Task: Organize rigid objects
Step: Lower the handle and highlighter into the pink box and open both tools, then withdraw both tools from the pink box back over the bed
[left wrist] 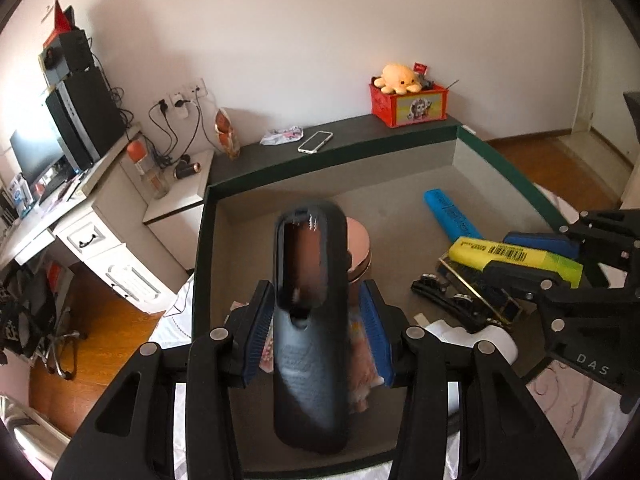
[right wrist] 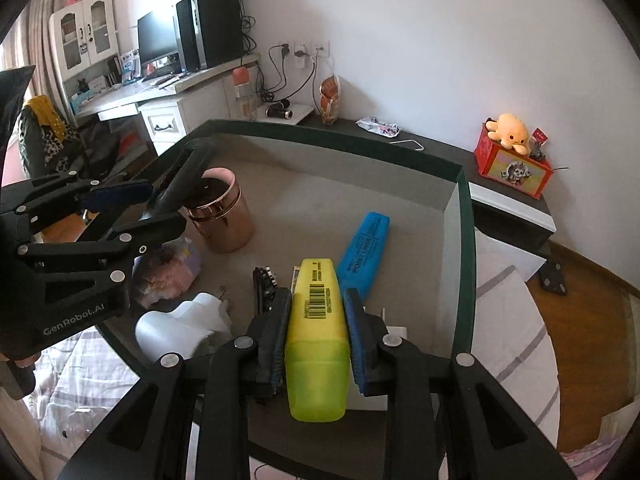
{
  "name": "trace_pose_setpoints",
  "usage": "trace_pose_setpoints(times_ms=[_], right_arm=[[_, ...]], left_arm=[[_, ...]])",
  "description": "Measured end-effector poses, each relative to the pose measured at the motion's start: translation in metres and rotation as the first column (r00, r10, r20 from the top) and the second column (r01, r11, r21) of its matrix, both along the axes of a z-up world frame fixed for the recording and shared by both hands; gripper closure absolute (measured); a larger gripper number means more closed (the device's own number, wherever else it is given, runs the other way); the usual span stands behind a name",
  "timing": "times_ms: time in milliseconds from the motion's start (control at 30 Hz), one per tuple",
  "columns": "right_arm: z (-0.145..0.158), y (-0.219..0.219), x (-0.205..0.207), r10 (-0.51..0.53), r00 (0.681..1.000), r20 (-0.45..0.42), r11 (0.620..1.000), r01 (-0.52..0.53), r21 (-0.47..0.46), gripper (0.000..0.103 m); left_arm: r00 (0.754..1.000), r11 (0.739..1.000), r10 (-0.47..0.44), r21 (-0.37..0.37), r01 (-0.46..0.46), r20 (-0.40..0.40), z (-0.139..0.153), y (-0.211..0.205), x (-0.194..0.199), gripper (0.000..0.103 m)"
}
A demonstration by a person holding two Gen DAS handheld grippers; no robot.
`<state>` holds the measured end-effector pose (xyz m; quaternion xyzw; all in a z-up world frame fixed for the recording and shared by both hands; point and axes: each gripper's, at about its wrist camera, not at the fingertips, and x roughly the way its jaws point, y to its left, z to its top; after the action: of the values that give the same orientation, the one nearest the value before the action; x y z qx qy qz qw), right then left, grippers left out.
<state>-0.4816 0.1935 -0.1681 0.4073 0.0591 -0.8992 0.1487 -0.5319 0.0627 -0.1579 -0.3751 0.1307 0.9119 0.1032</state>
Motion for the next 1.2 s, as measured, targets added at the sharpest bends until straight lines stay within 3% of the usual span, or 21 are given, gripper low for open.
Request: trace_pose_setpoints(times_ms=[100, 167, 233, 367, 467, 500, 533, 800, 967, 1067, 1200], right_arm=[[0.008, 0.001, 0.008, -0.006, 1.0, -0.015, 1.0, 0.006, -0.008, 0.075], [0.017, 0.001, 0.017, -0.009, 0.999, -0.033, 1.0, 0.009, -0.013, 0.066], [0.027, 0.001, 0.026, -0.014, 0.998, -0.062, 1.0, 0.014, -0.013, 0.034], [0.054, -0.001, 0.057, -0.02, 0.991, -0.13, 0.999, 0.015, -0.033, 0.022], [0.075, -0.004, 0.081, -0.017, 0.984, -0.175, 0.999, 0.008, -0.052, 0.018], [0.081, -0.006, 0.092, -0.021, 0.981, -0.193, 0.999, 0.012, -0.047, 0.012], [0.088, -0.009, 0.104, -0.024, 0.975, -0.223, 0.999, 0.017, -0.034, 0.0], [0.121, -0.02, 0.193, -0.039, 0.915, -0.402, 0.999, 0.028, -0.033, 0.0], [0.124, -0.024, 0.239, -0.077, 0.873, -0.481, 0.996, 0.085, -0.005, 0.0], [0.123, -0.025, 0.263, -0.101, 0.857, -0.506, 0.994, 0.11, -0.013, 0.0], [0.115, -0.025, 0.29, -0.143, 0.846, -0.514, 0.988, 0.151, -0.027, 0.0]], left_arm=[[1.0, 1.0, 0.005, 0.029, -0.004, -0.01, 0.011, -0.006, 0.011, 0.039], [0.999, 0.999, 0.012, 0.043, -0.011, -0.038, 0.021, -0.011, 0.023, 0.023], [0.997, 0.999, 0.025, 0.048, -0.022, -0.074, 0.032, -0.016, 0.038, 0.018], [0.986, 0.997, 0.056, 0.068, -0.046, -0.16, 0.056, -0.031, 0.078, 0.008], [0.974, 0.993, 0.054, 0.112, -0.03, -0.219, 0.073, -0.042, 0.113, 0.007], [0.97, 0.991, 0.06, 0.13, -0.03, -0.234, 0.077, -0.047, 0.124, 0.005], [0.964, 0.988, 0.07, 0.148, -0.033, -0.256, 0.083, -0.052, 0.139, 0.002], [0.907, 0.966, 0.164, 0.249, -0.068, -0.388, 0.101, -0.077, 0.242, 0.0], [0.875, 0.964, 0.196, 0.248, -0.091, -0.442, 0.101, -0.084, 0.288, 0.0], [0.869, 0.961, 0.213, 0.256, -0.104, -0.448, 0.096, -0.087, 0.308, 0.0], [0.883, 0.97, 0.178, 0.228, -0.083, -0.434, 0.087, -0.089, 0.327, 0.0]])
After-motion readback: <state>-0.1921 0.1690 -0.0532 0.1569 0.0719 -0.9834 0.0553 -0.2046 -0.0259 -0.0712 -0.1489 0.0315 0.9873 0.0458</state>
